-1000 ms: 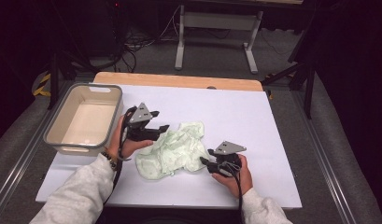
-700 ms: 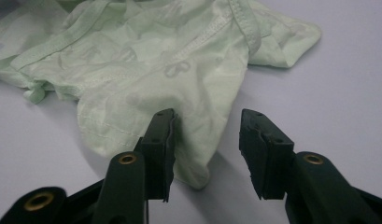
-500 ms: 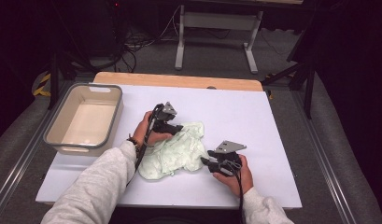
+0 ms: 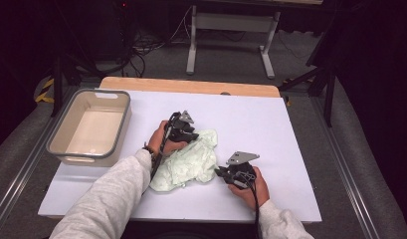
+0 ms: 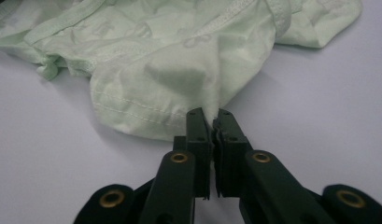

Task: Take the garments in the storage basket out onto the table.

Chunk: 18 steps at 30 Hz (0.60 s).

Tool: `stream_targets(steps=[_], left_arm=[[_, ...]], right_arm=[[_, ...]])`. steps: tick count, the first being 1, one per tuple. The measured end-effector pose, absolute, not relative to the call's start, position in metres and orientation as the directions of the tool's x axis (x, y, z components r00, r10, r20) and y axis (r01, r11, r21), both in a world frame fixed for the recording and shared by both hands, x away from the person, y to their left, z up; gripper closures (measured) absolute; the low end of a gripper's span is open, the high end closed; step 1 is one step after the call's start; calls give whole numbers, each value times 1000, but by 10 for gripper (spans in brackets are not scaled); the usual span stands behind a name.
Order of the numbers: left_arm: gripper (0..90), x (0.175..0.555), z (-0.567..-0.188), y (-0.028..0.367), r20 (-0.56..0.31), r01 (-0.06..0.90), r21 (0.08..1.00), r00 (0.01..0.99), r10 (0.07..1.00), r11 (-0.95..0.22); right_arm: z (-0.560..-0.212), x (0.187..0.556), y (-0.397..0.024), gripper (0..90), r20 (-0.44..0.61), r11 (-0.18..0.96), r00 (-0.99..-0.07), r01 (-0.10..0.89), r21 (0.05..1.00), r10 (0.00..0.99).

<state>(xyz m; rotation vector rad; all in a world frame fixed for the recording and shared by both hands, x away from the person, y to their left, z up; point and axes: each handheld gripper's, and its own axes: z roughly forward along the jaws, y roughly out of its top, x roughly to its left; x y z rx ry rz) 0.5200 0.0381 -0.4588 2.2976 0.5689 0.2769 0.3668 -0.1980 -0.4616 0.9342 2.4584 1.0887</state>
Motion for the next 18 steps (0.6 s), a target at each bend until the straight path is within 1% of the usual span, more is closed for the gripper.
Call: stream_targets(steps=[2,3,7,9,11,14,18], left_arm=[[822,518,-458,36,37,310,706,882,470,-637],[848,518,-458,36,37,310,706,882,470,-637],[862,516,-457,36,61,308,699,874,483,-645],[866,516,-456,42,63,325,710,854,516,-624],[866,516,-454,46,67,328,712,849,525,-621],[867,516,-448,59,66,350,744,809,584,-569],[870,509,-436,79,71,350,776,778,625,-524]], right_arm=[[-461,366,-198,880,-11,509,-749,439,741,662],[-461,366,-197,882,-20,513,-749,434,740,662],[-458,365,-199,883,-27,510,-749,424,749,662],[-456,365,-201,885,-31,498,-744,416,761,668],[-455,364,-202,885,-32,495,-742,415,763,670],[-450,364,-205,885,-40,483,-733,405,776,679],[-440,364,-213,886,-54,454,-709,389,801,703]])
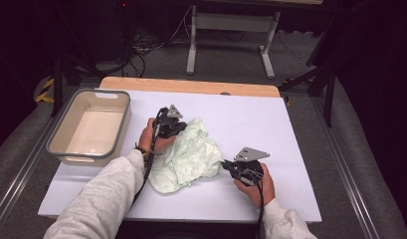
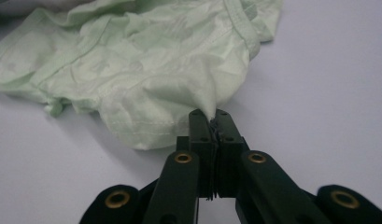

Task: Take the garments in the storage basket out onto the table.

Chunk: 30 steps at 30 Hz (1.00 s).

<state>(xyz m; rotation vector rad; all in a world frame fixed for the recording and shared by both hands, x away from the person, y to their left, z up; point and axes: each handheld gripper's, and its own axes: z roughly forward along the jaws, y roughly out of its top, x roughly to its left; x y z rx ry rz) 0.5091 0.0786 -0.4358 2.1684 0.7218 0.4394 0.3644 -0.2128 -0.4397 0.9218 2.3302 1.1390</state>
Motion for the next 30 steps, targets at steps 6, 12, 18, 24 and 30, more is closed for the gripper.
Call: stream_targets(steps=[6,12,18,24,30], left_arm=[[869,501,-425,97,70,350,810,739,670,-471],[869,488,-412,119,61,345,844,699,712,-411],[868,475,-404,128,95,316,853,689,719,-416],[866,469,-402,134,98,304,856,699,708,-419],[794,464,-412,130,107,312,842,703,703,-440]], right_arm=[[-430,366,-219,887,-65,438,-691,379,815,719],[-421,367,-230,887,-80,423,-659,380,823,748],[-417,369,-241,887,-75,396,-628,388,832,775],[-416,369,-238,886,-85,404,-632,381,831,770],[-417,367,-237,886,-77,404,-647,374,835,758]])
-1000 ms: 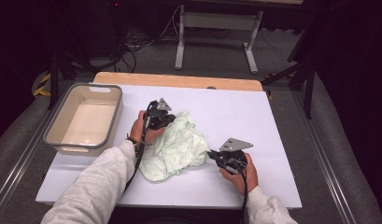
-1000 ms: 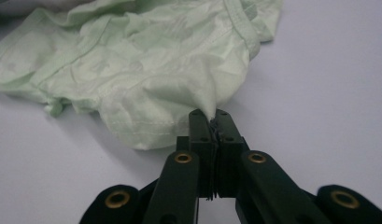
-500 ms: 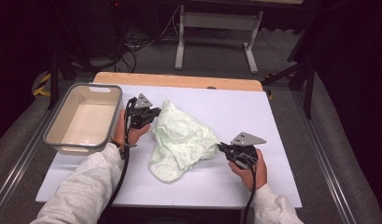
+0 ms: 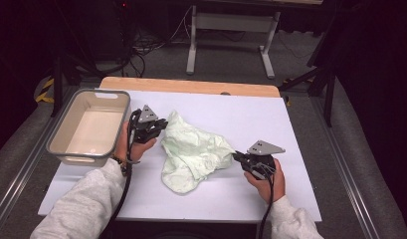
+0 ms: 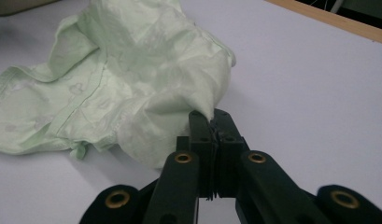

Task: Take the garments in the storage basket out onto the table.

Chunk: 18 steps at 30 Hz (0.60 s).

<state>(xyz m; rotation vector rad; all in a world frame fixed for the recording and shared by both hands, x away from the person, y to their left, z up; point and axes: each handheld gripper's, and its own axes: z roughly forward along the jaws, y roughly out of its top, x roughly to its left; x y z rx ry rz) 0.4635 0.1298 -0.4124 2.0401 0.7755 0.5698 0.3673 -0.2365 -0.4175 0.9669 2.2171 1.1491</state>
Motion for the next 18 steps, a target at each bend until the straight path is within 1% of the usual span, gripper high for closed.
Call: stream_targets(steps=[2,3,4,6,7,8,9,10,11,12,13,14,16,17,18], left_arm=[[729,462,-413,129,113,310,842,698,707,-441],[729,460,-412,128,124,305,843,692,712,-443],[677,453,-409,128,138,272,855,703,698,-442],[618,443,-406,125,153,233,864,723,674,-446],[601,443,-406,125,153,233,864,723,674,-446],[588,427,-403,119,193,180,863,746,637,-472],[556,427,-403,119,193,180,863,746,637,-472],[529,415,-402,112,203,148,861,777,596,-487],[528,415,-402,112,203,148,861,777,596,-487],[524,407,-402,108,208,127,862,795,570,-491],[524,400,-403,103,220,107,854,814,538,-510],[487,387,-406,90,236,70,840,845,479,-538],[471,377,-409,78,247,42,830,867,433,-556],[453,377,-409,78,247,42,830,867,433,-556],[453,374,-411,71,237,40,831,877,419,-555]], right_arm=[[-417,367,-235,886,-70,401,-656,370,838,752],[-417,367,-235,886,-70,401,-656,370,838,752],[-414,365,-232,886,-60,394,-668,362,845,742],[-410,363,-227,886,-68,400,-681,343,850,729],[-410,363,-227,886,-68,400,-681,343,850,729],[-406,361,-222,886,-68,399,-695,327,857,716],[-403,359,-219,886,-71,401,-703,316,860,708],[-402,359,-217,886,-74,402,-707,310,861,704],[-402,359,-217,886,-74,402,-707,310,861,704],[-398,359,-211,886,-72,396,-717,297,869,694],[-398,359,-211,886,-72,396,-717,297,869,694],[-395,358,-204,886,-77,401,-729,282,872,680],[-392,358,-197,886,-79,400,-741,266,877,667],[-392,358,-197,886,-79,400,-741,266,877,667],[-390,357,-193,886,-78,398,-747,260,879,661]])
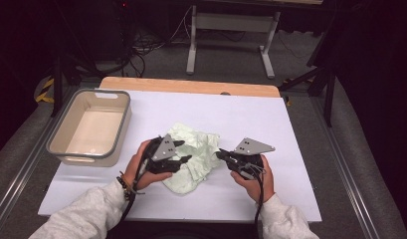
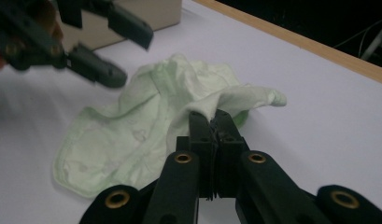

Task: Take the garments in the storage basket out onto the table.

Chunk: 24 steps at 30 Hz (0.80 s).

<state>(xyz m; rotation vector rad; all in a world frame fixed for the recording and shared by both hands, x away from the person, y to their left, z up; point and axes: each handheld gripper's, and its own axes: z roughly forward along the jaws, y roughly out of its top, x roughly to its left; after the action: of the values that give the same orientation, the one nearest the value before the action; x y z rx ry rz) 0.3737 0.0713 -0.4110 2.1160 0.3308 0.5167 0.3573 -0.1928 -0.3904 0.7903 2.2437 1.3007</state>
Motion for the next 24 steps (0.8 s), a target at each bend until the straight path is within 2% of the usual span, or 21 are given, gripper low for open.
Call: stream_targets(steps=[2,7,11,14,16,18,20,22,24], left_arm=[[402,371,-414,63,225,41,836,883,411,-547],[349,373,-427,42,158,91,843,900,405,-530],[339,376,-432,36,141,115,850,890,433,-514],[377,379,-434,34,132,127,856,884,448,-501],[503,380,-434,36,132,125,854,887,443,-505],[586,382,-433,41,121,127,859,891,437,-497],[731,384,-431,46,109,128,863,897,428,-488],[816,384,-430,51,101,125,862,907,409,-490],[840,384,-427,57,112,115,857,909,401,-502]], right_arm=[[-388,357,-181,885,-77,398,-764,245,884,641],[-386,356,-166,885,-81,403,-786,223,888,613],[-386,355,-156,884,-80,404,-796,215,889,600],[-387,355,-151,883,-83,403,-801,207,891,594],[-388,354,-147,879,-84,406,-803,204,891,590],[-389,354,-145,869,-79,402,-807,205,892,585],[-389,353,-144,849,-80,405,-811,201,892,579],[-387,352,-145,833,-82,401,-812,195,895,578],[-383,350,-149,784,-85,387,-808,185,903,583]])
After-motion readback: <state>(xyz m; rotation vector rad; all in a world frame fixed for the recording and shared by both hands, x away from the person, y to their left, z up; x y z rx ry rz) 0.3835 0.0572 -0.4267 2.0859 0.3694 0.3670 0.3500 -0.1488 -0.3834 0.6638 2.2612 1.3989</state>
